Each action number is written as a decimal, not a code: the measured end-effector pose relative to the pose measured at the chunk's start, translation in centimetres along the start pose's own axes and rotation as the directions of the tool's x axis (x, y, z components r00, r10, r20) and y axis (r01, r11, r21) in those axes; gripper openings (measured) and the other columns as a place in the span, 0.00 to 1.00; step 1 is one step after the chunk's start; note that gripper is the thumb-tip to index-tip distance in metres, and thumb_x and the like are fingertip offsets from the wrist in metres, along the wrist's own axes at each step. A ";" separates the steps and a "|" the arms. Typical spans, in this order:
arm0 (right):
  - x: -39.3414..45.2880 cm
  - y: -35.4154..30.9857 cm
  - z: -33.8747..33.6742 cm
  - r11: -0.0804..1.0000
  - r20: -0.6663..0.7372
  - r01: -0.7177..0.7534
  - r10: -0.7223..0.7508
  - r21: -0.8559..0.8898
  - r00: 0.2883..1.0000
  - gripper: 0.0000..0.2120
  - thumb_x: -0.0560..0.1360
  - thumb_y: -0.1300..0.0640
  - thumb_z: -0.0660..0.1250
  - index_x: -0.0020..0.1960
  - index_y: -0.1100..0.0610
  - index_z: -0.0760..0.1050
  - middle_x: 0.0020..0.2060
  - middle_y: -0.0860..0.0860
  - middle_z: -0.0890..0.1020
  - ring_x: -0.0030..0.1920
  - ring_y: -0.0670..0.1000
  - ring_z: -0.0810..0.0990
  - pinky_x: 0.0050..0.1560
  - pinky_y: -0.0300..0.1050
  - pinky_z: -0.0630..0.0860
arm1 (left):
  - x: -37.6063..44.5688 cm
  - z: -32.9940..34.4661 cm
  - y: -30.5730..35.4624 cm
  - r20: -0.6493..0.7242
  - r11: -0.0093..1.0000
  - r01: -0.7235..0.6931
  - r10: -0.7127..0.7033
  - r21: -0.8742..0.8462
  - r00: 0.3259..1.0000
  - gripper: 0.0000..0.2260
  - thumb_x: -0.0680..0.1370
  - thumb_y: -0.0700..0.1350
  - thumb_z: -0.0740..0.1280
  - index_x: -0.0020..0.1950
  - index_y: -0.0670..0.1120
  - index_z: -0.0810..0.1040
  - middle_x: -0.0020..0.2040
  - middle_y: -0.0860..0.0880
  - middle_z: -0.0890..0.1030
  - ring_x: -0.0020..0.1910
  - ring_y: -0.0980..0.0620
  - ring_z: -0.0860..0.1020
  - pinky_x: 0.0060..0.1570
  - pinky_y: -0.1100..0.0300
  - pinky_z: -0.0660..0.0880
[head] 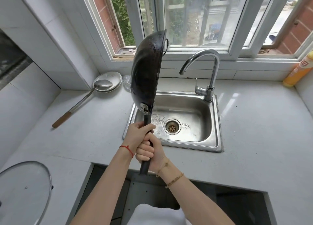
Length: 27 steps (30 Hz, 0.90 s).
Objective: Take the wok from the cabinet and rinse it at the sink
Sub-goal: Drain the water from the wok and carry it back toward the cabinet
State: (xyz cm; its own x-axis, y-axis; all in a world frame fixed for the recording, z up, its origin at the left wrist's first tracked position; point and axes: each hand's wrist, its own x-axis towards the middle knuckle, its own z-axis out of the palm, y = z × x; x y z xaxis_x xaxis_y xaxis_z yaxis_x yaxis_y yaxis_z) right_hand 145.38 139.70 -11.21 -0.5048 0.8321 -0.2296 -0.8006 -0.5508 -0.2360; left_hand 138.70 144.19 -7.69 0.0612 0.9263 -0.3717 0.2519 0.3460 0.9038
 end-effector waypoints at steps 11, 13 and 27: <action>-0.1 -0.4 1.6 0.993 0.102 -0.038 0.050 -0.116 0.994 0.25 0.73 0.58 0.52 0.18 0.51 0.65 0.12 0.44 0.66 0.12 0.42 0.64 0.14 0.32 0.61 | -0.7 -1.3 1.3 0.036 0.986 -0.165 0.165 -0.011 0.986 0.09 0.74 0.47 0.73 0.41 0.45 0.75 0.28 0.56 0.75 0.28 0.58 0.74 0.34 0.65 0.73; 0.0 -0.4 2.0 0.993 0.115 -0.036 0.049 -0.109 0.992 0.24 0.73 0.58 0.52 0.18 0.51 0.63 0.12 0.44 0.66 0.12 0.42 0.64 0.14 0.32 0.61 | -0.9 -1.5 1.7 0.039 0.983 -0.183 0.183 -0.003 0.982 0.09 0.74 0.47 0.73 0.40 0.46 0.75 0.27 0.57 0.75 0.28 0.58 0.74 0.33 0.65 0.73; -0.3 -0.7 2.6 0.993 0.155 -0.046 0.062 -0.107 0.986 0.23 0.72 0.57 0.57 0.20 0.50 0.56 0.12 0.44 0.65 0.12 0.42 0.64 0.15 0.33 0.57 | -1.4 -1.5 2.7 0.040 0.974 -0.225 0.226 -0.035 0.973 0.09 0.74 0.47 0.72 0.39 0.47 0.74 0.28 0.56 0.75 0.27 0.59 0.73 0.33 0.64 0.72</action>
State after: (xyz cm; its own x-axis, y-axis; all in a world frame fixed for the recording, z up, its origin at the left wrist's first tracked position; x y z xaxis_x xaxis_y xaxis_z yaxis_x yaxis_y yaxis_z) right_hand 145.20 140.01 -8.49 -0.5977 0.7961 -0.0950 -0.7372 -0.5923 -0.3252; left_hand 137.84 144.02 -4.41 0.1549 0.9739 -0.1659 0.1979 0.1339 0.9710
